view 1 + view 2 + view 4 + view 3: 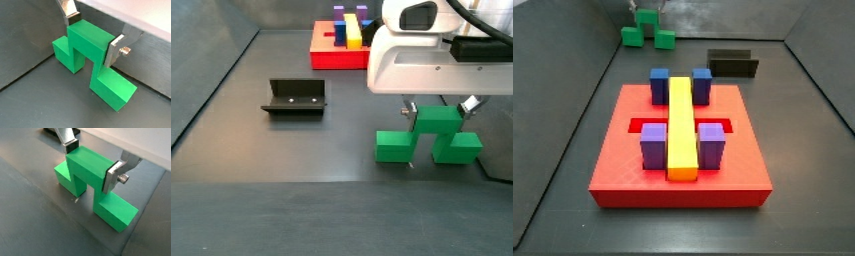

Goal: Pick up the green object. Move up. Move to above the board. Insert the green object.
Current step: Pick up the green object, then move up.

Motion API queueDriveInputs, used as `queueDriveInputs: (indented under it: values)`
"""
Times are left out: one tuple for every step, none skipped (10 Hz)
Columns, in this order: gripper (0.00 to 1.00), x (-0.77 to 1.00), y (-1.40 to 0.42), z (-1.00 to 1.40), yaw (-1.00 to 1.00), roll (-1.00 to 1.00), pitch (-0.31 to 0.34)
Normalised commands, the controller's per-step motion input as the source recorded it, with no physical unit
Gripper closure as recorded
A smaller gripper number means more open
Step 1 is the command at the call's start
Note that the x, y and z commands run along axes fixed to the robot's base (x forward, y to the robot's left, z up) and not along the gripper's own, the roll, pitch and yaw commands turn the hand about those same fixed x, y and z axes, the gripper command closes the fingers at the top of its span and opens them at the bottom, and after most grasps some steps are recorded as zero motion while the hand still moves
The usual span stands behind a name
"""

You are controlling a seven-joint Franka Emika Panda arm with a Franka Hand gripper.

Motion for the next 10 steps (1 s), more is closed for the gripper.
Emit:
queueDriveInputs:
  values:
    - [1.00,0.00,0.00,0.00,0.00,0.00,0.000]
    - [1.00,0.00,0.00,0.00,0.00,0.00,0.000]
    - [1.00,0.00,0.00,0.00,0.00,0.00,0.000]
    - [1.00,0.00,0.00,0.00,0.00,0.00,0.000]
    - [1.00,0.00,0.00,0.00,0.00,0.00,0.000]
    - [1.00,0.00,0.00,0.00,0.00,0.00,0.000]
    - [1.00,0.00,0.00,0.83,0.00,0.00,0.000]
    - [1.00,-0.01,0.01,0.84,-0.01,0.00,-0.002]
    - [1.00,-0.07,0.00,0.64,-0.02,0.03,0.049]
    - [1.00,-0.04,0.00,0.36,-0.01,0.08,0.048]
